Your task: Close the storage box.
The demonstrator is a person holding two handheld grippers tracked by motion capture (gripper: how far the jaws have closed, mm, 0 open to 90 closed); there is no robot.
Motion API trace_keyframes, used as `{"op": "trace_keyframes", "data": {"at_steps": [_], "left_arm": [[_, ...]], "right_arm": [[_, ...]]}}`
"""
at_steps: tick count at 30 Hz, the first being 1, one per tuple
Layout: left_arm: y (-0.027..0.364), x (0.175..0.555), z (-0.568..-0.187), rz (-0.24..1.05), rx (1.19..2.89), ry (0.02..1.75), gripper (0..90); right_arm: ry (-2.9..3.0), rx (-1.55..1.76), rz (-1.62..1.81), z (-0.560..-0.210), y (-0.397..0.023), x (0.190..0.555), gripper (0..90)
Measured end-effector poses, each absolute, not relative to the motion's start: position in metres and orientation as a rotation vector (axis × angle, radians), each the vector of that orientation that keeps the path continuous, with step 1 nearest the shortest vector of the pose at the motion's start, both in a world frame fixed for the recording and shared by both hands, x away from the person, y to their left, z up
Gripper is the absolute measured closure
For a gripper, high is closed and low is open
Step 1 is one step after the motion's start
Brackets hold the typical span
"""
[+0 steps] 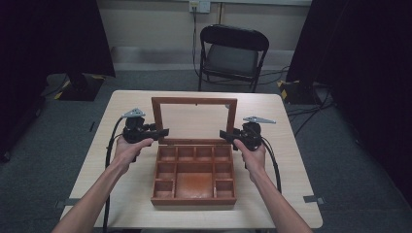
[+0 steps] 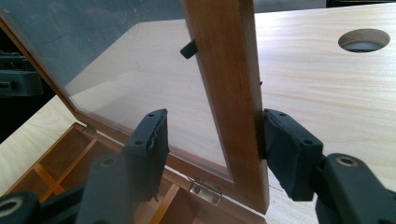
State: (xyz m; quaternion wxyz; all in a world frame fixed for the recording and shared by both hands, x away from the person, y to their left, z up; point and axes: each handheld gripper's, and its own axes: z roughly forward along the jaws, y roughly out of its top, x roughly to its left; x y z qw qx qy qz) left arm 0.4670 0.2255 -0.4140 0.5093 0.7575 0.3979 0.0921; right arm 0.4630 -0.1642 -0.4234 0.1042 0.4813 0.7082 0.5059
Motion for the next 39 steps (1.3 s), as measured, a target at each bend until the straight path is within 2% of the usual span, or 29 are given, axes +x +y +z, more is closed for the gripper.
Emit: {"op": "trace_keyframes", "data": {"at_steps": [10,25,39], "left_arm": [[0.230,0.458,-0.412,0.228,1.838,0.934,52.3],[0.236,0.444,-0.409,0.217,1.834,0.931,53.0],[0.230,0.434,-0.410,0.208,1.839,0.946,43.6]], "right_arm": [[2.094,1.413,1.508,-0.421,-0.165,0.456,41.6],[2.134,1.399,1.482,-0.418,-0.166,0.446,36.3],[2.160,1.376,1.447,-0.418,-0.163,0.439,28.5]]}}
